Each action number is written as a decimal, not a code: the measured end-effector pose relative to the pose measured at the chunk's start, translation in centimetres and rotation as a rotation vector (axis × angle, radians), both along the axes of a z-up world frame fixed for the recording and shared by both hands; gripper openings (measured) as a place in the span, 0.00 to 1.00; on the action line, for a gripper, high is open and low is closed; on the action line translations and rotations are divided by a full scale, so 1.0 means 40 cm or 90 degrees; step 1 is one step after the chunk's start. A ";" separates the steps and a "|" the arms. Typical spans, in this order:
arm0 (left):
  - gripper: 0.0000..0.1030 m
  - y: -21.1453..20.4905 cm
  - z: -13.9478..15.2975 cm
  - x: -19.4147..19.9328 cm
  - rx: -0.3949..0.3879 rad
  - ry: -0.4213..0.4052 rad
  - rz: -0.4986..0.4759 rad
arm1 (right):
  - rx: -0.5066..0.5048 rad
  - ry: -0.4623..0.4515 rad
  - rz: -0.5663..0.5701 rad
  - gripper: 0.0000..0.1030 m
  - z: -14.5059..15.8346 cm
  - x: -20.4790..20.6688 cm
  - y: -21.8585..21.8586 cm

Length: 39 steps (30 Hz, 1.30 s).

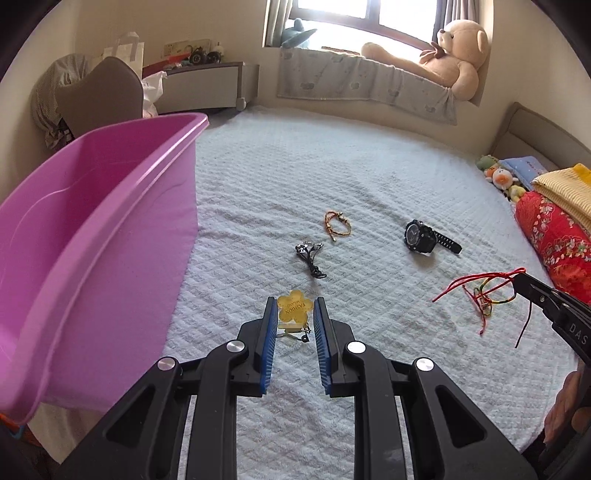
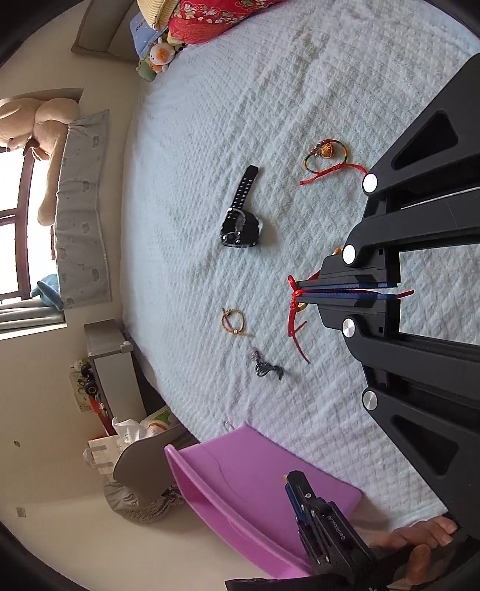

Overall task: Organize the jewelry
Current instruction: 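Carry the yellow flower pendant and red-string bracelet over the pink tub with both tools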

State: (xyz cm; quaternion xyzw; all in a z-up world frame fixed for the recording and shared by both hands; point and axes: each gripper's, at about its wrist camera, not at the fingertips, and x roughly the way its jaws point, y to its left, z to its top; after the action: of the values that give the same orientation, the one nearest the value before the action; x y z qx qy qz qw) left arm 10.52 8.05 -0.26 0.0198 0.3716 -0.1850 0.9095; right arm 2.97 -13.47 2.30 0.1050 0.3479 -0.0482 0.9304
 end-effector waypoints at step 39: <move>0.19 0.551 0.240 0.101 0.014 -0.042 0.231 | 0.026 -0.076 0.347 0.02 0.300 0.337 0.680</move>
State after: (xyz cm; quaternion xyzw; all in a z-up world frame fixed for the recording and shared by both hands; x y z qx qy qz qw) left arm 14.55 30.08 9.32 -0.0318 0.3407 -0.0132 0.9395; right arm 16.46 13.73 14.32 0.0289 0.3086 0.2172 0.9256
